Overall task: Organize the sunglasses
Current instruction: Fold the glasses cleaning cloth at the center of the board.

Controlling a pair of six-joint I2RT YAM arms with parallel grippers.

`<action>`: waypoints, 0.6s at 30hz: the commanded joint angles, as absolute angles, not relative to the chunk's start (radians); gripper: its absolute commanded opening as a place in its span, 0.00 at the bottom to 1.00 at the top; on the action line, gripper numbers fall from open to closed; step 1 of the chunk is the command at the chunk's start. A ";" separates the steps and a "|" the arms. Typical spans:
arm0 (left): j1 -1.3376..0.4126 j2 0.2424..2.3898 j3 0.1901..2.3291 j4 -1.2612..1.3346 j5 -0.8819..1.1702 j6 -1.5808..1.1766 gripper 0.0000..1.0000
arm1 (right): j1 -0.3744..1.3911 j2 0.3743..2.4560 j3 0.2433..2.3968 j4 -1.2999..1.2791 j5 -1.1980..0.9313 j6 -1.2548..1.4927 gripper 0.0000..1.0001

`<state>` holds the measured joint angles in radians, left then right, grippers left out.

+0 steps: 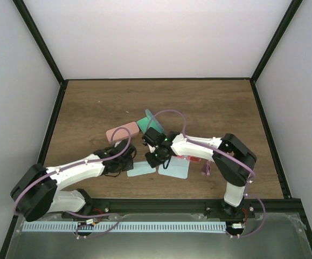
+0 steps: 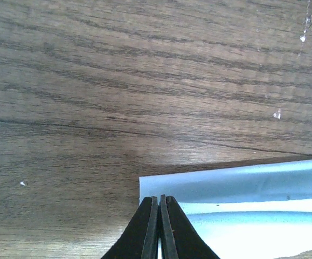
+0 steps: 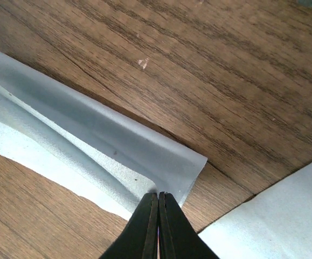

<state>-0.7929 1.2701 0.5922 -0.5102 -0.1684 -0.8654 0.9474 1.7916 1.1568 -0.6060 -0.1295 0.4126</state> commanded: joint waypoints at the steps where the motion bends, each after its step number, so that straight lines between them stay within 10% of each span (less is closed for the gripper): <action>1: -0.797 1.268 0.580 -0.530 -0.178 -0.876 0.04 | 0.951 1.769 1.152 -0.641 -0.090 0.416 0.01; 18: -0.815 1.303 0.597 -0.520 -0.172 -0.872 0.04 | 0.950 1.761 1.129 -0.642 -0.069 0.407 0.01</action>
